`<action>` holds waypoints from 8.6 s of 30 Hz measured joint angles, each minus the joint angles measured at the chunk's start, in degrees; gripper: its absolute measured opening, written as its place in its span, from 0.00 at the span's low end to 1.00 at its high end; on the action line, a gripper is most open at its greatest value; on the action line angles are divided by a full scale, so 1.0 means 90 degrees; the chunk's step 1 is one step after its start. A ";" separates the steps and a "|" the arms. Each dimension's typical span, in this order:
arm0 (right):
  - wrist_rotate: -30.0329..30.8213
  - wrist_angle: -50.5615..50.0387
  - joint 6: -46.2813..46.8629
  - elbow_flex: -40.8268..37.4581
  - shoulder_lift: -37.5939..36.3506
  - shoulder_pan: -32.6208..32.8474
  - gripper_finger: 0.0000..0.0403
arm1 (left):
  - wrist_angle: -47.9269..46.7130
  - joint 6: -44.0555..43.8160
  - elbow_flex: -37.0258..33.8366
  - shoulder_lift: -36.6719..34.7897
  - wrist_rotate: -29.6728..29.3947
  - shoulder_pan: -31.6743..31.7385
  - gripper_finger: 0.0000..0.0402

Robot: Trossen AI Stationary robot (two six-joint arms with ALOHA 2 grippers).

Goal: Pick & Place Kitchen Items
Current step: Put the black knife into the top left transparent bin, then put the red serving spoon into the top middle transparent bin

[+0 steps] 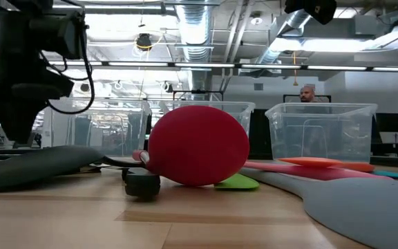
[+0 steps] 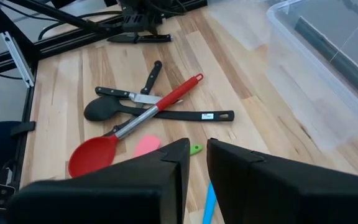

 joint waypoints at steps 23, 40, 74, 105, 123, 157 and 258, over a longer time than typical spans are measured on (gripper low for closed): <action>-0.0007 -0.0017 0.0008 0.0000 0.0000 0.0000 0.13 | 0.1239 0.0180 -0.0775 0.0672 0.0759 0.0005 0.46; -0.0027 -0.0051 0.0005 0.0000 0.0000 0.0000 0.13 | 0.1365 0.0105 -0.0940 0.0369 0.0926 0.0000 0.26; -0.0022 -0.0051 0.0007 0.0000 0.0002 0.0000 0.13 | 0.2413 0.0123 -0.0740 -0.1090 0.0864 0.0000 0.15; -0.0010 -0.0054 0.0005 0.0000 0.0000 -0.0015 0.13 | 0.8168 0.2538 -0.0414 -0.2866 0.0601 0.1248 0.15; -0.0005 -0.0095 0.0003 0.0000 0.0002 -0.0015 0.13 | 0.6804 0.5980 0.1087 -0.1726 0.1002 0.4491 0.15; 0.0012 -0.0092 0.0012 0.0000 0.0005 -0.0015 0.13 | 0.5704 0.7361 0.0854 -0.0454 0.1206 0.6190 0.15; 0.0163 -0.0005 0.0181 0.0000 0.0007 -0.0014 0.13 | 0.5655 0.6966 0.0231 -0.2491 0.1775 0.6183 0.51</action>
